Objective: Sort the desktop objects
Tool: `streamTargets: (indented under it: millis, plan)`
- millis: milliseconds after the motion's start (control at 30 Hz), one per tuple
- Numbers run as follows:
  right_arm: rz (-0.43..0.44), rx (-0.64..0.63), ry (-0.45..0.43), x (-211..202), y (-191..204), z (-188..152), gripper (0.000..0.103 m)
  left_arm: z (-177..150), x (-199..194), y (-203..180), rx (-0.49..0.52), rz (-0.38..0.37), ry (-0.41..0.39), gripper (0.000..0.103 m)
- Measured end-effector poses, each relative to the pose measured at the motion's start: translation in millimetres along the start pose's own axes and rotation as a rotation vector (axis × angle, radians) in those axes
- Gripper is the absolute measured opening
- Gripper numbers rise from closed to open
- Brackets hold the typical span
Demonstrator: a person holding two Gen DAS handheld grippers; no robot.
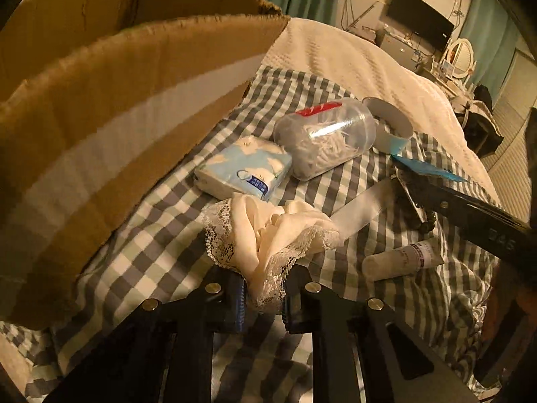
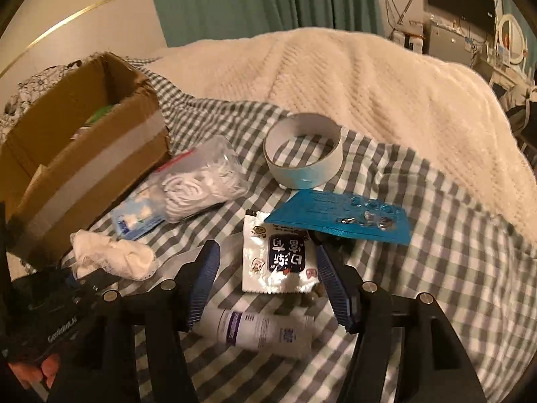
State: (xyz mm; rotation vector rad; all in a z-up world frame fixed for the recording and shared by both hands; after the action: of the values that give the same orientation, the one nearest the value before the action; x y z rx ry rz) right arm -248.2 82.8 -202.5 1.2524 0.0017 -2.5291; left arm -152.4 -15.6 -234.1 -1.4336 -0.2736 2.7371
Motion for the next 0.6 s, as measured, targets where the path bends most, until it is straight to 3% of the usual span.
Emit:
streamTargets:
  millis: [100, 333, 600]
  plan:
    - [-0.016, -0.015, 0.047, 19.2, -7.3, -9.5, 0.057, -0.6, 4.5, -0.7, -0.005, -0.013, 0.001, 0.016]
    - [0.049, 0.035, 0.012, 14.8, -17.7, -5.1, 0.022, -1.5, 3.3, 0.6, -0.027, -0.038, -0.004, 0.016]
    - [0.029, 0.038, 0.000, 0.9, -11.8, -6.4, 0.010, -3.6, -6.9, 5.9, -0.057, -0.048, -0.023, 0.016]
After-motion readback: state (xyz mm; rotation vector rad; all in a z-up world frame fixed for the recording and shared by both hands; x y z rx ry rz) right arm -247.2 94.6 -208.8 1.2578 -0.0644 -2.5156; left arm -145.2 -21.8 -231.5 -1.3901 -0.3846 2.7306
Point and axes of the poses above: each gripper's, at about its wrist camera, not at the fingertips, and x roughly the way its jaws point, y to its left, z to its top, the point moved 10 cm from there along x, roughly the way its jaws point, and after that the axes turned 2 degrees about -x, right-handed, at the moved point
